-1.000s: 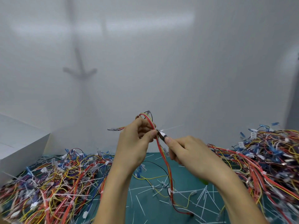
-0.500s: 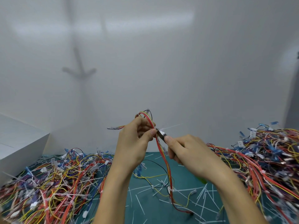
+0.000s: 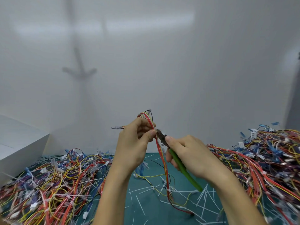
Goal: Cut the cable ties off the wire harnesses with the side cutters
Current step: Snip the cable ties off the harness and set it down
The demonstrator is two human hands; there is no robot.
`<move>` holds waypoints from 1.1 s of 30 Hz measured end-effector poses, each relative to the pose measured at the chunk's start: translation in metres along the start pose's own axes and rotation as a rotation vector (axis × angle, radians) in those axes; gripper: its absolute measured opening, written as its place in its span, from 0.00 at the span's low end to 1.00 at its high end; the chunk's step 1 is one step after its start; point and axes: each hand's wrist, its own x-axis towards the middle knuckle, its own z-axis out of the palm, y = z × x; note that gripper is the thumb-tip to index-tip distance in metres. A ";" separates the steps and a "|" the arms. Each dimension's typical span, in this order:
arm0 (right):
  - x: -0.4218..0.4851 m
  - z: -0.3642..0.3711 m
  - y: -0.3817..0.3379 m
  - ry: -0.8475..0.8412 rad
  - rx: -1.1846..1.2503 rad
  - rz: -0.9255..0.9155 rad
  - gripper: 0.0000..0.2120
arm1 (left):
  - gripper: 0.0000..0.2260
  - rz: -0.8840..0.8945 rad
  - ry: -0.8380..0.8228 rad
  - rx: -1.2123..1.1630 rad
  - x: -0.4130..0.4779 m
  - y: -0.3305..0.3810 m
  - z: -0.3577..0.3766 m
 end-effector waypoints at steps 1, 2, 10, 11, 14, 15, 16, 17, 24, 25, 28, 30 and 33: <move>0.001 0.000 0.000 -0.008 0.061 0.016 0.30 | 0.05 -0.005 0.000 -0.012 0.000 0.000 -0.001; 0.001 0.001 0.000 -0.002 0.115 0.031 0.30 | 0.04 -0.012 -0.001 -0.024 0.000 0.000 -0.001; 0.001 -0.005 0.000 0.076 0.279 0.017 0.24 | 0.06 -0.083 -0.014 -0.181 -0.003 0.001 -0.003; 0.000 -0.005 0.000 0.043 0.293 0.012 0.20 | 0.06 -0.096 -0.012 -0.201 -0.003 0.002 -0.002; -0.001 0.000 -0.002 0.006 0.341 0.000 0.10 | 0.07 -0.115 -0.015 -0.222 -0.004 0.003 -0.001; -0.001 0.001 -0.002 0.016 0.342 -0.003 0.09 | 0.07 -0.118 -0.016 -0.225 -0.004 0.003 0.000; 0.000 0.002 -0.002 0.027 0.340 -0.002 0.09 | 0.07 -0.121 -0.017 -0.232 -0.005 0.004 0.001; 0.000 0.002 -0.003 0.038 0.340 -0.003 0.08 | 0.07 -0.123 -0.018 -0.239 -0.005 0.005 0.001; 0.002 -0.001 0.000 0.241 0.479 -0.046 0.09 | 0.08 -0.193 -0.197 -0.219 -0.009 0.012 -0.002; 0.002 0.000 0.000 0.266 0.502 -0.045 0.09 | 0.10 -0.226 -0.241 -0.218 -0.010 0.013 -0.003; 0.004 0.000 0.002 0.313 0.545 -0.023 0.08 | 0.18 -0.283 -0.485 -0.101 -0.012 0.011 -0.005; 0.006 -0.001 0.005 0.338 0.513 -0.013 0.09 | 0.16 -0.277 -0.634 -0.048 -0.014 0.008 -0.005; 0.008 -0.001 0.008 0.352 0.484 -0.014 0.09 | 0.13 -0.225 -0.740 -0.033 -0.013 0.005 -0.007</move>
